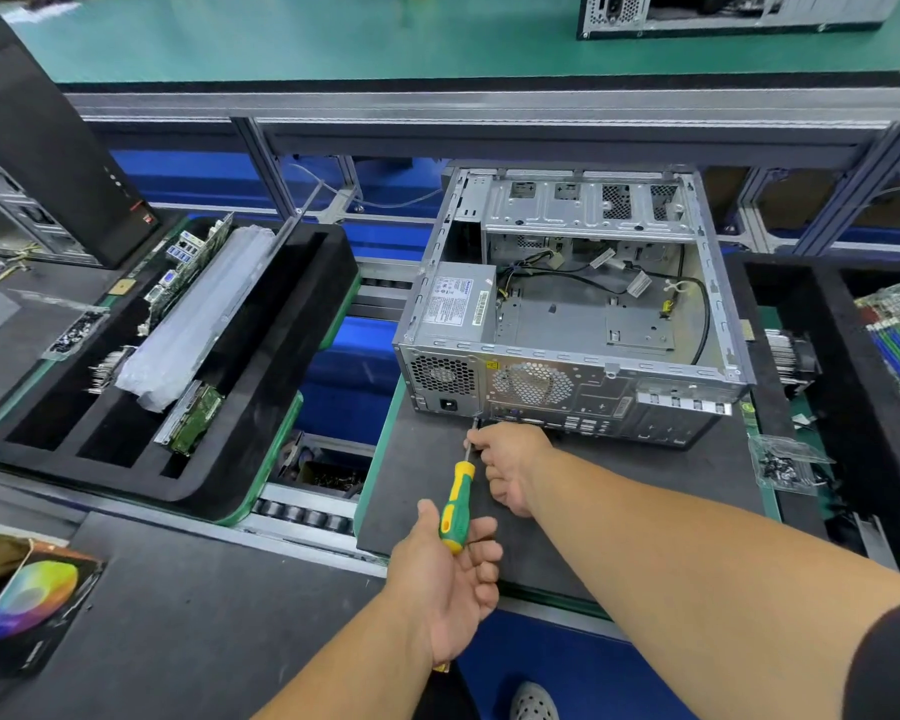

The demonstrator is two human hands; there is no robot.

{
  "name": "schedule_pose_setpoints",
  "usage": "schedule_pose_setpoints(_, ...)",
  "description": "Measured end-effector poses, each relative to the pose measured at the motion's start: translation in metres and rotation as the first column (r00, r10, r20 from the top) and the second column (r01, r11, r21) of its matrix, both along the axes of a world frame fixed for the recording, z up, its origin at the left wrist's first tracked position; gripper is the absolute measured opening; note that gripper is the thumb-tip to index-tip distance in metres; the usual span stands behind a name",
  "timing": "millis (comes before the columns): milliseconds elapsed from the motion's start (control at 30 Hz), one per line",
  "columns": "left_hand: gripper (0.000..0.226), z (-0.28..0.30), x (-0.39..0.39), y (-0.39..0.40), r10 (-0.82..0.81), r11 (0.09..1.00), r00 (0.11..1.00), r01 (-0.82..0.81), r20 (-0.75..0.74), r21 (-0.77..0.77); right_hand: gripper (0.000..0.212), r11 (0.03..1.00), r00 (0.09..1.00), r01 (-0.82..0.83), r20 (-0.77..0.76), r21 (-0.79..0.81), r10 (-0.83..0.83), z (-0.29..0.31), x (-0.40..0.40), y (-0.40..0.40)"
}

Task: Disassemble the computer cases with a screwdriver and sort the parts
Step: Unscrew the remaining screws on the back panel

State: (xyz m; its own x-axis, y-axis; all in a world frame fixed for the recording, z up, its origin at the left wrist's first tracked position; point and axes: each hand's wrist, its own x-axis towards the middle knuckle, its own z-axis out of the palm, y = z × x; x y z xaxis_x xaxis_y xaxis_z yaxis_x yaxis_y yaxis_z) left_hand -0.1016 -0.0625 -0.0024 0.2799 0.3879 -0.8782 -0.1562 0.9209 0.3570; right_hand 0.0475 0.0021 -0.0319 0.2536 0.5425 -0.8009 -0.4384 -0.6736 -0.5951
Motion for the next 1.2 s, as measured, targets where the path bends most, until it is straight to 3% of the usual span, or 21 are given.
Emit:
schedule_pose_setpoints(233,0.043,0.0,0.0,0.002,-0.015,0.992,0.991,0.031,-0.129,0.121,0.017,0.995,0.992,0.098,0.078,0.013,-0.098,-0.003,-0.007,0.001)
schedule_pose_setpoints(333,0.034,-0.001,-0.003,0.003,-0.011,0.99,0.99,0.031,-0.143,0.138,0.034,0.986,0.975,0.164,0.146,0.032,-0.167,-0.01,-0.01,0.004)
schedule_pose_setpoints(433,0.05,0.002,-0.004,0.003,0.006,0.997,0.995,0.003,-0.101,0.08,0.029,0.989,0.981,0.144,0.123,0.027,-0.147,-0.011,-0.009,0.005)
schedule_pose_setpoints(533,0.074,0.001,-0.006,0.002,-0.009,0.999,0.999,0.011,-0.052,0.045,0.016,0.999,1.0,0.026,0.016,0.023,-0.026,-0.009,-0.001,0.003)
schedule_pose_setpoints(667,0.083,-0.002,-0.009,0.003,-0.037,0.999,0.999,0.038,-0.024,0.038,0.019,0.999,1.0,-0.023,-0.019,0.027,0.023,-0.012,0.003,0.0)
schedule_pose_setpoints(733,0.075,-0.003,-0.009,0.002,-0.06,0.997,0.997,0.063,-0.049,0.054,0.021,1.0,1.0,0.007,-0.012,0.03,-0.006,-0.013,0.0,0.0)
schedule_pose_setpoints(867,0.033,-0.004,-0.007,0.0,-0.107,0.976,0.982,0.134,-0.153,0.175,0.023,0.997,0.994,0.074,0.076,0.028,-0.076,-0.016,-0.005,0.003)
schedule_pose_setpoints(967,0.022,-0.003,-0.005,0.0,-0.099,0.958,0.969,0.155,-0.228,0.241,0.029,0.992,0.984,0.113,0.135,0.048,-0.119,-0.017,-0.009,0.004)
schedule_pose_setpoints(1100,0.053,0.005,-0.004,0.002,-0.083,0.98,0.975,0.116,-0.204,0.16,0.031,0.991,0.975,0.126,0.181,0.04,-0.131,-0.017,-0.01,0.004)
schedule_pose_setpoints(1200,0.075,0.005,-0.005,0.003,-0.11,0.986,0.985,0.125,-0.133,0.108,0.025,1.0,0.997,0.022,0.071,0.02,-0.023,-0.013,-0.002,0.002)
